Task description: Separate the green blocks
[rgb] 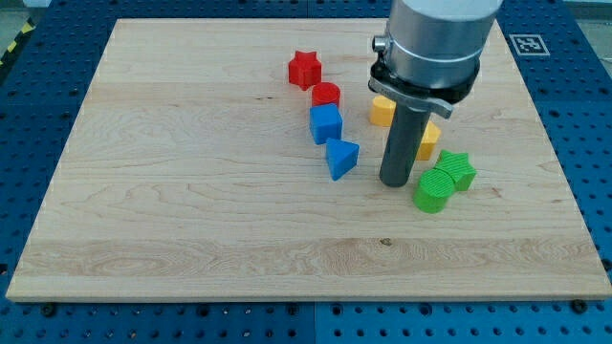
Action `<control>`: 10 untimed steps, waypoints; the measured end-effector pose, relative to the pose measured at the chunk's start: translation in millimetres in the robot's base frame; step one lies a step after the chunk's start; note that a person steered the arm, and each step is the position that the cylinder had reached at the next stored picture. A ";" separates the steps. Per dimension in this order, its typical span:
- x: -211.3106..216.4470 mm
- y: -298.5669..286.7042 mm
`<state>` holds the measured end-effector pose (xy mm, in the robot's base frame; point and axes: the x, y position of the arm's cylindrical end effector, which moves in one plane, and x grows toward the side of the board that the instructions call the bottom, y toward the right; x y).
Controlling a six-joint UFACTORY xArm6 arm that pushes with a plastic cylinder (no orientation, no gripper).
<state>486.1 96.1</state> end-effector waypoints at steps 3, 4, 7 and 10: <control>-8.3 46.1; -1.2 54.1; 26.6 37.9; 64.4 94.8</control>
<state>550.5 190.9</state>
